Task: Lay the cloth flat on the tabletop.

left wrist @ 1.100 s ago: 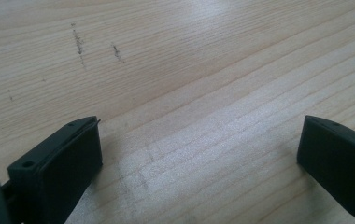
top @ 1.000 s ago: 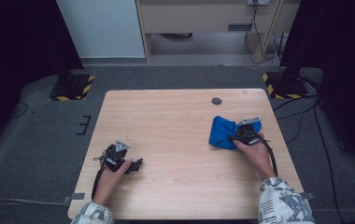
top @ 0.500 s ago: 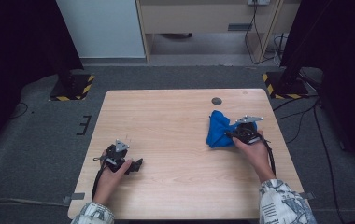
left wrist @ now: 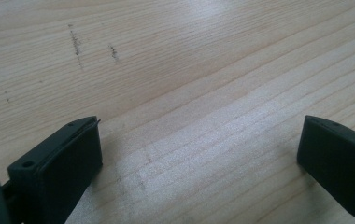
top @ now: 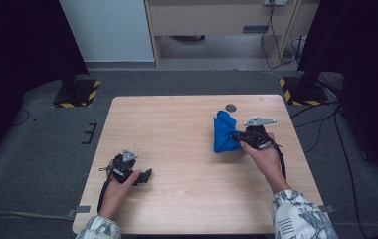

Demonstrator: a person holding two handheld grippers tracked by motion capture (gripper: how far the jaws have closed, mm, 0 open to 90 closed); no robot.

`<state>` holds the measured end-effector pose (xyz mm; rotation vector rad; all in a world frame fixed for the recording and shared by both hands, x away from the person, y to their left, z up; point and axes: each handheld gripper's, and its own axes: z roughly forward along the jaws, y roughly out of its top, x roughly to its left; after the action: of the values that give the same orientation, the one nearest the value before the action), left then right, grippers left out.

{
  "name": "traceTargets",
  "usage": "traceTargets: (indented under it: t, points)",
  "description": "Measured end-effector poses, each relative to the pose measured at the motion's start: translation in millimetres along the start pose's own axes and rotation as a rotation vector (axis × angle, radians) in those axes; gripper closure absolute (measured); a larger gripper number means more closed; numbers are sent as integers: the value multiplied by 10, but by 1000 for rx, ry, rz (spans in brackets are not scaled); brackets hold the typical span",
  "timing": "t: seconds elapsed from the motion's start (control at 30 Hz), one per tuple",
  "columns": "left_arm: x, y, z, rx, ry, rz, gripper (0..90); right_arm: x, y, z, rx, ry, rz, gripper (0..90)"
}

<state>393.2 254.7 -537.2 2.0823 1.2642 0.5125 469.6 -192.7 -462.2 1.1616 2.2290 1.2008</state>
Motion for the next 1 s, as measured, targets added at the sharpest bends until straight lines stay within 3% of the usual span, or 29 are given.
traceTargets:
  t: [0.37,0.5,0.57,1.0]
  points:
    - [0,2,2,0,-1,1,0,290,91,59,4,42,-36,788]
    - [0,3,3,-1,-1,2,0,416,115,98,0,69,-38,787]
    - [0,3,3,-1,-2,1,0,510,126,132,-13,106,-38,787]
    - [3,8,8,-1,-6,6,0,780,36,314,26,120,-70,784]
